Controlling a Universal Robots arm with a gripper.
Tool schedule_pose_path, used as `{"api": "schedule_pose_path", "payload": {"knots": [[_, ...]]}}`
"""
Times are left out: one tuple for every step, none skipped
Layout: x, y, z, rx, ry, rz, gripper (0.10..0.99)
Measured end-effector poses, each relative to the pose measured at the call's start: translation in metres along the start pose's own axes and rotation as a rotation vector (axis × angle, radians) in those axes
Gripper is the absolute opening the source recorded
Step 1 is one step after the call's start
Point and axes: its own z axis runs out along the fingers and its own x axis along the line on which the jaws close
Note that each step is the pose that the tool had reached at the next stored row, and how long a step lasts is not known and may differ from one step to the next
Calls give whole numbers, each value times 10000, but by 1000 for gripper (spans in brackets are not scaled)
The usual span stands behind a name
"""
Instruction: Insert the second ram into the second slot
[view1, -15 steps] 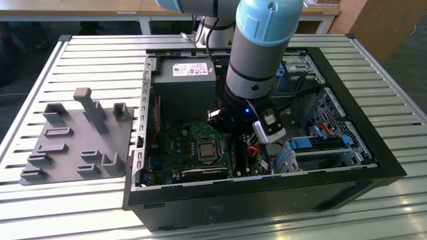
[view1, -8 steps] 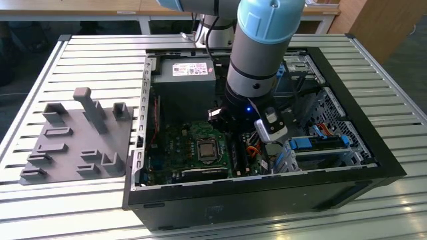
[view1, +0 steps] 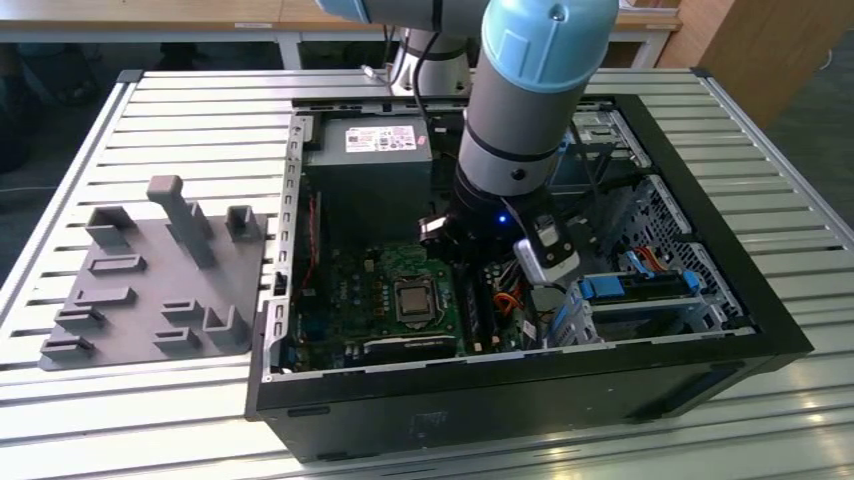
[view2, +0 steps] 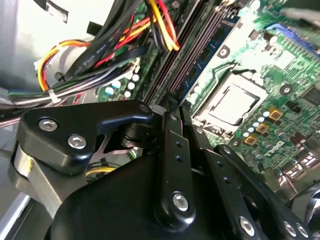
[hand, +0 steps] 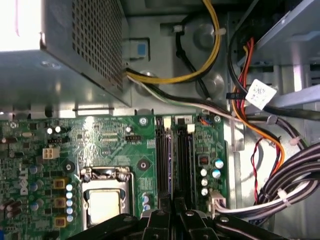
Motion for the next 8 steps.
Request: {"api": "schedule_pose_path", "payload": {"knots": [[1, -1, -1, -26, 1, -3, 141], [0, -3, 0, -29, 2, -17, 141], [-1, -5, 0, -30, 5, -63, 141], [-1, -9, 0, -29, 9, -110, 141], [-1, -14, -1, -26, 10, -137, 141], [-1, -18, -1, -26, 11, -140, 141], [-1, -22, -1, -26, 11, -140, 141], [-1, -23, -1, -27, 11, -139, 141]]}}
